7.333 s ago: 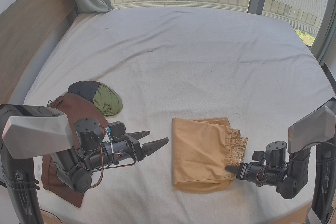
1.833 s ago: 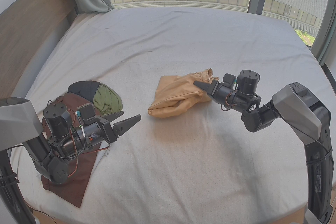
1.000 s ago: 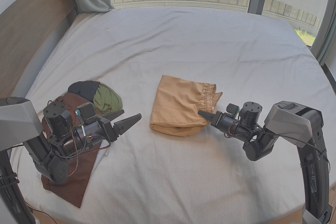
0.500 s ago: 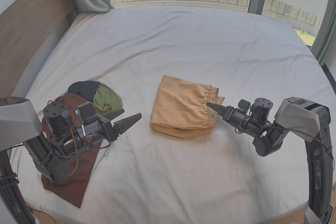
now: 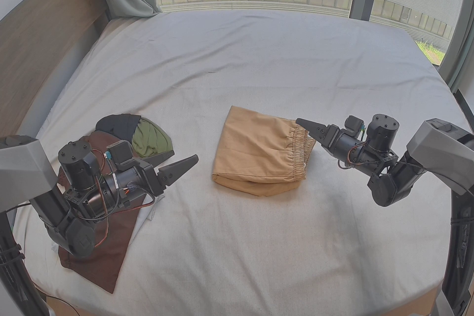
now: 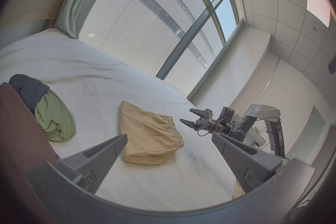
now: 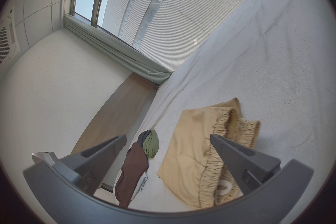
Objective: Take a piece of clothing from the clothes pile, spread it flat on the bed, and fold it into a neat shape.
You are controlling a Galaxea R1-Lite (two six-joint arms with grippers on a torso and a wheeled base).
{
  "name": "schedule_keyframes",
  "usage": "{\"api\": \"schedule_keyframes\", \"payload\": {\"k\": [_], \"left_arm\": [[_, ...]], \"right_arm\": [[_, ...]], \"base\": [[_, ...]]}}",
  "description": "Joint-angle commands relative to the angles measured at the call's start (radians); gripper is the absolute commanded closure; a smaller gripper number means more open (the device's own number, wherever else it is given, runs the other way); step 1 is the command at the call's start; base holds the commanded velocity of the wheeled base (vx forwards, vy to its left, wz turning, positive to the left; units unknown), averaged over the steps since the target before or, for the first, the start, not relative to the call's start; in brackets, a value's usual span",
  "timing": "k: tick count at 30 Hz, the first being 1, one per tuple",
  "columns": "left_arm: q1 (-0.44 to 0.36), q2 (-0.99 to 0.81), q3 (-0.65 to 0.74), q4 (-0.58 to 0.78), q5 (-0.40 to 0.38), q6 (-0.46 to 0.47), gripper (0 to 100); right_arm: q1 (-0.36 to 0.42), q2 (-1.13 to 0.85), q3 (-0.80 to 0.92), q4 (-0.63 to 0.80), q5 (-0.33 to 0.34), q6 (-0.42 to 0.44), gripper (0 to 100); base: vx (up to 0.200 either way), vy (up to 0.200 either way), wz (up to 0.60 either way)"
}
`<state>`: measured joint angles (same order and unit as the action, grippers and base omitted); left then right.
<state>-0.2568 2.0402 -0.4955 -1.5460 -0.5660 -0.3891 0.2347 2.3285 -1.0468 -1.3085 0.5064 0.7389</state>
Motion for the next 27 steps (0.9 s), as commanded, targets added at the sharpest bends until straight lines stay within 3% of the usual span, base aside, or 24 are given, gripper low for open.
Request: {"api": "schedule_keyframes", "payload": {"k": [1,4,27], "left_arm": [[0.001,-0.005,0.000,0.000,0.000,0.000,0],[0.002,-0.005,0.000,0.000,0.000,0.000,0],[0.002,0.006,0.003,0.000,-0.006,0.000,0]], "right_arm": [[0.038,-0.028,-0.010,0.011,0.000,-0.001,0],[0.066,0.009,-0.039,0.022,0.000,-0.001,0],[0.054,0.270,-0.159,0.023,-0.011,-0.093,0]], "base": [[0.000,0.000,0.00],[0.000,0.000,0.00],[0.000,0.000,0.00]]}}
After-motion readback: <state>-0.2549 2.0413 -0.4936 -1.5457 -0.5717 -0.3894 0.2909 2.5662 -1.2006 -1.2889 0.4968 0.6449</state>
